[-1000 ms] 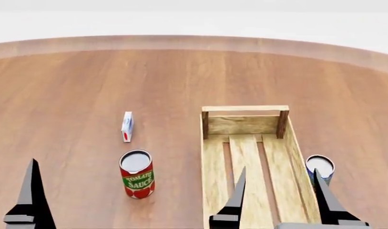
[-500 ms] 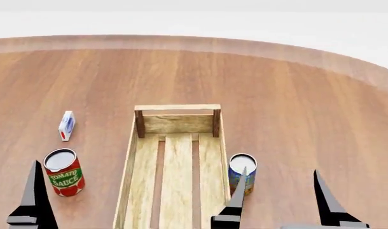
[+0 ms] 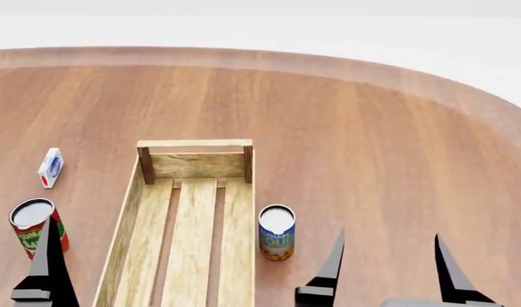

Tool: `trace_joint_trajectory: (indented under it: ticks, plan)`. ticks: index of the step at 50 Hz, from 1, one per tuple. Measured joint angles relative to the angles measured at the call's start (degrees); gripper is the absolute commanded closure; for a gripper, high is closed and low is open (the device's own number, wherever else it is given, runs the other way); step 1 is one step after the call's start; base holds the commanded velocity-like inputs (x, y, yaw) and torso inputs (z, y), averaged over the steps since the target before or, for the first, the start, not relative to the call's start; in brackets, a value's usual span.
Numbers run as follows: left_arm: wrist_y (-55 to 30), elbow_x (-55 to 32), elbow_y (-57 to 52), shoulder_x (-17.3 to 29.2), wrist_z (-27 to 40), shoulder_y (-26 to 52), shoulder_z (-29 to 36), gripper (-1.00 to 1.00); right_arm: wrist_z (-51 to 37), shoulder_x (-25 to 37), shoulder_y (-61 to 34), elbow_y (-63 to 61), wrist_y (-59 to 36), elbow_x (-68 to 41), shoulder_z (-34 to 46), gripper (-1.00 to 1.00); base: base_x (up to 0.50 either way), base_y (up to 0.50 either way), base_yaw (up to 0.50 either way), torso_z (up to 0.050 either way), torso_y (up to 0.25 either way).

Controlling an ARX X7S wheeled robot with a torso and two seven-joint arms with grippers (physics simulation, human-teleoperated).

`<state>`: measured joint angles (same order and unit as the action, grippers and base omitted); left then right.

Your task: Pick up the butter and put it in the tray.

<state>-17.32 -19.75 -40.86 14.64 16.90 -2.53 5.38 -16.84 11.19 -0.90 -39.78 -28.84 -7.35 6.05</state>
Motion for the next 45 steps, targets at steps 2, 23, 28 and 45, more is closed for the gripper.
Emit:
trace_joint_trajectory:
  ticks: [2, 23, 28, 45]
  plan:
    - [0.0, -0.11, -0.02, 0.08, 0.12, 0.01, 0.05, -1.0, -0.21, 0.13, 0.08, -0.04, -0.07, 0.05, -0.01, -1.0, 0.0, 0.0, 0.4, 0.0, 0.0]
    - [0.25, -0.9, 0.01, 0.98, 1.24, 0.08, 0.32, -1.0, -0.81, 1.76, 0.01, -0.18, -0.76, 0.5, 2.04, -1.0, 0.0, 0.0, 0.5, 0.0, 0.0]
    - [0.34, -1.01, 0.06, 1.16, 1.48, 0.14, 0.42, -1.0, -0.76, 2.02, -0.05, -0.04, -0.61, 0.33, 2.35, -1.0, 0.0, 0.0, 0.5, 0.0, 0.0]
    - [0.81, -1.31, 0.73, 1.69, 2.14, 0.33, 0.69, -1.0, -0.78, 2.82, -0.68, 0.69, -1.15, 0.13, 3.69, -1.0, 0.0, 0.0, 0.38, 0.0, 0.0]
